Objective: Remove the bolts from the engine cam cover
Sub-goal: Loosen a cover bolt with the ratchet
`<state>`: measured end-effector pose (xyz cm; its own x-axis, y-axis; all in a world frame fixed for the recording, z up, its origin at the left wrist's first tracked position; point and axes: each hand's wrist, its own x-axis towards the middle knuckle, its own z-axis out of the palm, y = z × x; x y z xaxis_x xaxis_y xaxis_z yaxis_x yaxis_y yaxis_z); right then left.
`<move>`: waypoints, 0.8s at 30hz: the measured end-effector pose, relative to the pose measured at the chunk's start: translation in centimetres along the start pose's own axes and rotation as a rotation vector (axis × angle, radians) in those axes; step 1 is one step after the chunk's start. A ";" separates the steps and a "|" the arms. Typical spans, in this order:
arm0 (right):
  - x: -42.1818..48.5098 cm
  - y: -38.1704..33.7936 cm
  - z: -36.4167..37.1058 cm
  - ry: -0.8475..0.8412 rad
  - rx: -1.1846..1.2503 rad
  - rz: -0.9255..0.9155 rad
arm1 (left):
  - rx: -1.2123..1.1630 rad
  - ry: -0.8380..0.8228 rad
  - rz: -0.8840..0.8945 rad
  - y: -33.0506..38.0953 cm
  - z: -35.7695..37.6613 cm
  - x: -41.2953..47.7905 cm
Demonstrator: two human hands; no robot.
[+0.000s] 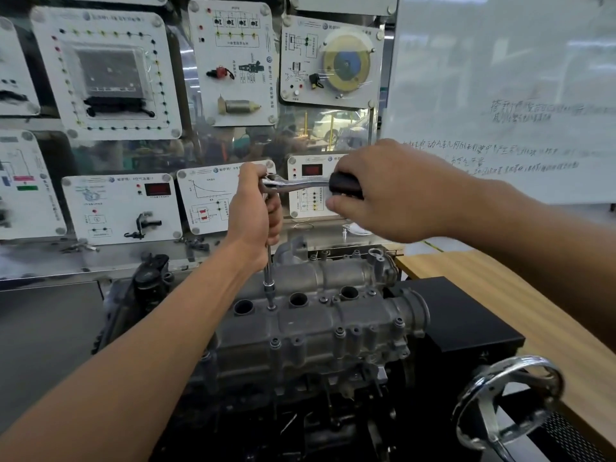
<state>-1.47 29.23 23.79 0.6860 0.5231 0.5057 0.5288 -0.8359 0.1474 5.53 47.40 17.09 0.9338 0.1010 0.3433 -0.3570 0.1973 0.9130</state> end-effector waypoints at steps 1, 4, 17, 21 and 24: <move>-0.5 -0.9 -0.4 -0.016 0.002 0.010 | 0.006 0.009 0.004 0.1 0.3 -0.1; -2.0 -3.9 -1.5 -0.063 0.012 0.025 | 0.028 0.050 0.018 0.1 1.4 -0.4; 0.5 -1.4 1.5 0.054 -0.338 0.111 | 0.085 0.069 0.050 0.0 0.7 -1.5; 3.1 1.0 3.4 0.197 -0.423 0.103 | 0.122 -0.029 -0.055 0.7 -0.2 -0.7; 3.5 0.4 3.1 0.192 -0.389 0.118 | 0.090 -0.094 -0.124 1.2 -0.3 0.2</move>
<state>2.67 31.23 23.02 0.6057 0.4104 0.6817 0.1996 -0.9077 0.3690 5.22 48.00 18.21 0.9701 -0.0107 0.2424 -0.2397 0.1142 0.9641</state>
